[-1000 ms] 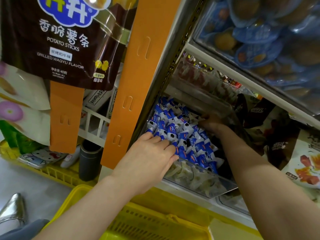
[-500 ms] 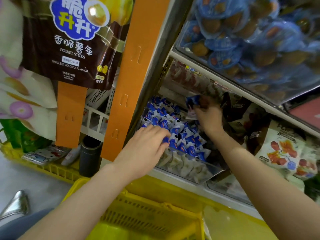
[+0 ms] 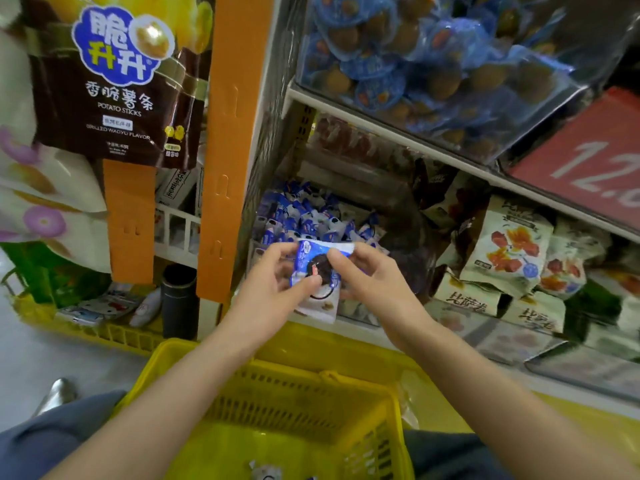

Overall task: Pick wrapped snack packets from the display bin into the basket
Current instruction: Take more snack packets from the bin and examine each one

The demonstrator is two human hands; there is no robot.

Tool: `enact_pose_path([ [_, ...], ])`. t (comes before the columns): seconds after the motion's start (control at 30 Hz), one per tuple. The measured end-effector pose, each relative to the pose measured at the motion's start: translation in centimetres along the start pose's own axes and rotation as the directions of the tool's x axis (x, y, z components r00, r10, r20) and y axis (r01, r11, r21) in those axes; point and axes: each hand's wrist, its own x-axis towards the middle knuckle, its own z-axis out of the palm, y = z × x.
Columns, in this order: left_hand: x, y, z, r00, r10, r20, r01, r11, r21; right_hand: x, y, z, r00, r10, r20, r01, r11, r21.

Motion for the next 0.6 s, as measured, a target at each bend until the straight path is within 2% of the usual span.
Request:
enact_pose_path([
  [0.13,-0.9,-0.5,-0.2,0.998,-0.046,0.047,0.041,0.995,0.095,-0.8,1.2,0.2,0.999,-0.015,-0.037,0.017,0.998,0.056],
  [0.37,-0.7,-1.2,0.0,0.990,-0.117,0.073,0.107,0.985,0.136,-0.9,2.8,0.3,0.995,-0.021,-0.100,0.029,0.996,0.086],
  [0.5,-0.7,-1.6,0.5,0.989,-0.145,0.028,0.140,0.982,0.127,-0.8,3.7,0.1,0.999,-0.029,-0.023,0.031,0.998,0.063],
  [0.6,-0.7,-1.9,0.9,0.994,-0.103,-0.030,0.107,0.978,0.178,-1.1,4.3,0.1,0.998,-0.066,0.024,0.065,0.998,0.015],
])
